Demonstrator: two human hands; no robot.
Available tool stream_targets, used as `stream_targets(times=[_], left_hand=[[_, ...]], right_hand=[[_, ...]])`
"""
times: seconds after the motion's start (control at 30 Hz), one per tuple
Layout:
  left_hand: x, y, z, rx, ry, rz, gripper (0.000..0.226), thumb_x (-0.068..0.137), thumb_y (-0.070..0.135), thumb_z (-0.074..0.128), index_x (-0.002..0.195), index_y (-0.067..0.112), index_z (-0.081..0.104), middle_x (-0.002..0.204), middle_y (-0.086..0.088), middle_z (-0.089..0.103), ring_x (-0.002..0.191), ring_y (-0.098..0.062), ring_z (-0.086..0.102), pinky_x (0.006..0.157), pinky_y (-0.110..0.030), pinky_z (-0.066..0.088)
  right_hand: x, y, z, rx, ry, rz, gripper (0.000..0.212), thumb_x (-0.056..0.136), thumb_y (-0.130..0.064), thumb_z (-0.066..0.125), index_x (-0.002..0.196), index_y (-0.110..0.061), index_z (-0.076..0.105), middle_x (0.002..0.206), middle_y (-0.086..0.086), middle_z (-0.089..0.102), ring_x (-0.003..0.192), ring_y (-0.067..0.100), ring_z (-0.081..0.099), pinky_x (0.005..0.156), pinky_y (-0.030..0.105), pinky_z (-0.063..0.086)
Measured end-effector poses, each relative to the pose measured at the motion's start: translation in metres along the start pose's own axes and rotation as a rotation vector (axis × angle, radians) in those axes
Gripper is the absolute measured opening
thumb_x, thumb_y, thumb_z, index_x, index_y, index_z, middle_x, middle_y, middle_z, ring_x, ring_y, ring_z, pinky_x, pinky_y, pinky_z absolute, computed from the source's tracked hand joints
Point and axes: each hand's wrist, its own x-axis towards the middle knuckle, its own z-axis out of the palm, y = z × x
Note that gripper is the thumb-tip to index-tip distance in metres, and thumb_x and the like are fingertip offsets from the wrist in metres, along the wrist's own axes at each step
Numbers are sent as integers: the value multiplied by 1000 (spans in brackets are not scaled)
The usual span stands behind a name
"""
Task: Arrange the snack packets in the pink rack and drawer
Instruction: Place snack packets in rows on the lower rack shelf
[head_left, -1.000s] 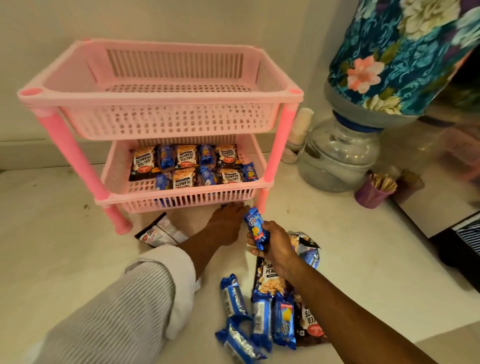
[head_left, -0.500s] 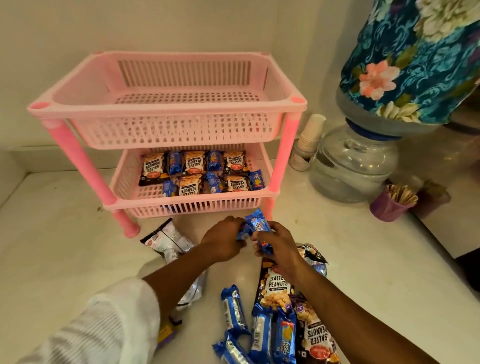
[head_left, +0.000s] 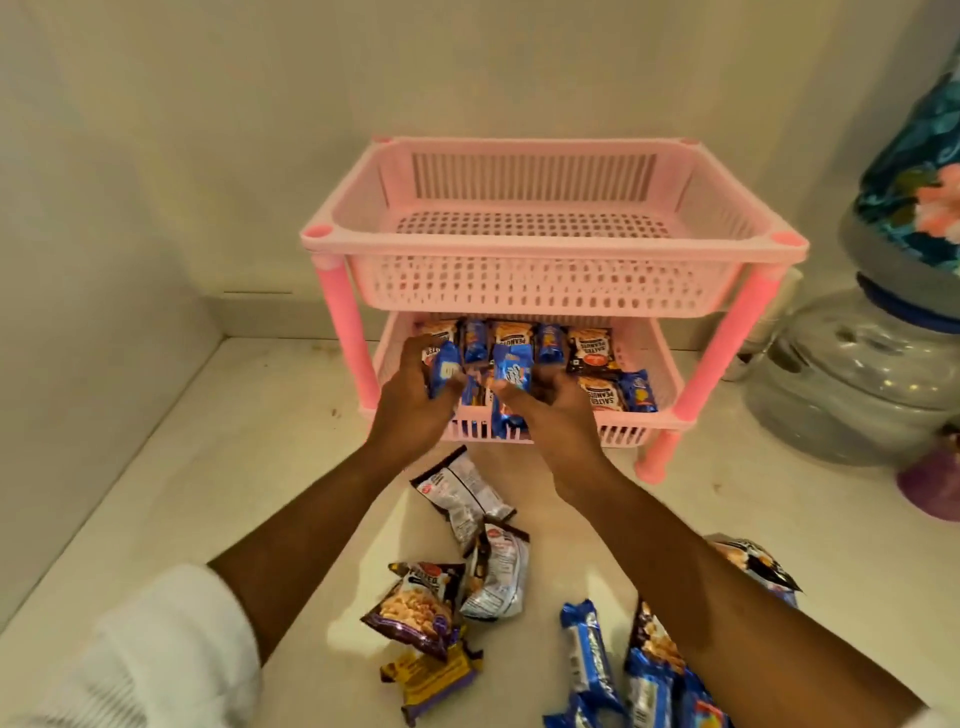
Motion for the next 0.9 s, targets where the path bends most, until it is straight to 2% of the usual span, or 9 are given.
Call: stream_targets(times=[0.1, 0.27, 0.33, 0.43, 0.5, 0.57, 0.63, 0.73, 0.9], left_hand=[[34, -4, -16, 72, -50, -96, 54, 90, 23, 63, 135, 26, 35, 97, 7, 67, 77, -16, 68, 62, -26, 52], [81, -13, -10, 288, -186, -243, 42, 93, 12, 53, 133, 19, 42, 105, -10, 59, 83, -29, 60, 58, -30, 42], [94, -22, -1, 278, -205, -293, 36, 93, 7, 49, 128, 14, 45, 117, -20, 57, 92, -36, 59, 61, -34, 43], [105, -35, 6, 298, -213, -326, 37, 91, 11, 57, 126, 10, 46, 123, -23, 54, 104, -35, 53, 75, -39, 45], [111, -45, 9, 404, -237, -286, 42, 88, 17, 64, 126, 7, 47, 124, -20, 56, 117, -36, 49, 95, -42, 43], [112, -51, 14, 580, -294, -229, 41, 88, 18, 64, 124, 5, 52, 124, -18, 60, 120, -35, 52, 101, -40, 43], [111, -55, 17, 662, -319, -203, 31, 90, 14, 59, 119, 2, 59, 123, -21, 61, 116, -34, 58, 95, -39, 51], [110, -57, 18, 702, -302, -168, 23, 91, 7, 54, 110, -2, 65, 116, -23, 65, 110, -35, 63, 87, -37, 53], [113, -58, 15, 700, -339, -186, 25, 89, 9, 63, 111, -1, 65, 116, -20, 67, 108, -33, 65, 84, -33, 53]], right_hand=[[29, -14, 36, -159, 11, 22, 27, 83, -41, 80, 100, -25, 66, 93, -1, 74, 87, 21, 73, 75, 43, 61], [86, -22, 79, -328, 33, 155, 23, 86, -24, 78, 90, -5, 66, 92, 22, 71, 76, 33, 69, 70, 49, 63], [103, -16, 85, -309, -10, 179, 27, 86, -16, 78, 105, -7, 62, 99, 20, 68, 82, 35, 69, 72, 52, 62], [117, -8, 89, -364, -103, 254, 67, 83, -12, 81, 137, -15, 42, 107, 18, 63, 76, 32, 68, 58, 43, 61], [124, -5, 93, -524, -188, 237, 56, 84, -11, 79, 133, -15, 51, 107, 15, 64, 72, 33, 68, 49, 38, 60], [131, -2, 96, -735, -256, 196, 31, 88, -12, 74, 117, -6, 64, 111, 16, 68, 80, 36, 72, 57, 45, 63], [135, 3, 100, -872, -280, 181, 29, 91, -14, 70, 117, -1, 67, 112, 19, 70, 86, 37, 73, 68, 50, 64], [139, 6, 103, -938, -300, 208, 29, 92, -12, 69, 118, -1, 66, 109, 18, 71, 80, 35, 75, 67, 49, 64], [143, 16, 98, -1334, -373, -101, 28, 92, -28, 64, 108, -7, 74, 100, 13, 74, 83, 28, 70, 77, 43, 61]])
